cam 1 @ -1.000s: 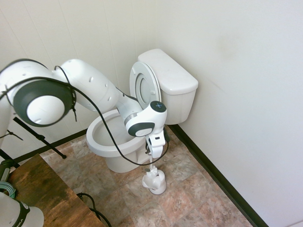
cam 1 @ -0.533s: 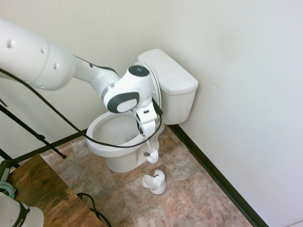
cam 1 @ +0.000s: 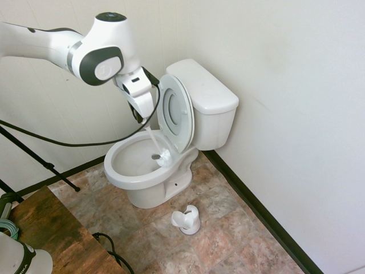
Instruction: Clean the toilet
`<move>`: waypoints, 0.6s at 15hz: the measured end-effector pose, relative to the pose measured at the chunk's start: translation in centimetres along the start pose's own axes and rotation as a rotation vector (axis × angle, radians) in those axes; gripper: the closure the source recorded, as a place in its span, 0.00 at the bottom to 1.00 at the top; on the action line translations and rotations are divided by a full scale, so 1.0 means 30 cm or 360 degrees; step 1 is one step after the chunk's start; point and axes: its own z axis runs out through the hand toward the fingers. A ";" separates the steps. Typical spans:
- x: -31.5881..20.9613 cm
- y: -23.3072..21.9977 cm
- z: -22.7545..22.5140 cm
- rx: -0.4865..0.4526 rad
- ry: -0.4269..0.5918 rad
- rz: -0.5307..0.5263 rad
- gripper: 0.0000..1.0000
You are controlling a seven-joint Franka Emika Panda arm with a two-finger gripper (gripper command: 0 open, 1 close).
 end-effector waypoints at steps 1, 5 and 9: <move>-0.066 -0.034 0.003 -0.0003 -0.0002 -0.0047 1.00; -0.276 -0.194 0.141 -0.0023 -0.0042 -0.0159 1.00; -0.292 -0.372 0.434 -0.0069 -0.0027 -0.0139 1.00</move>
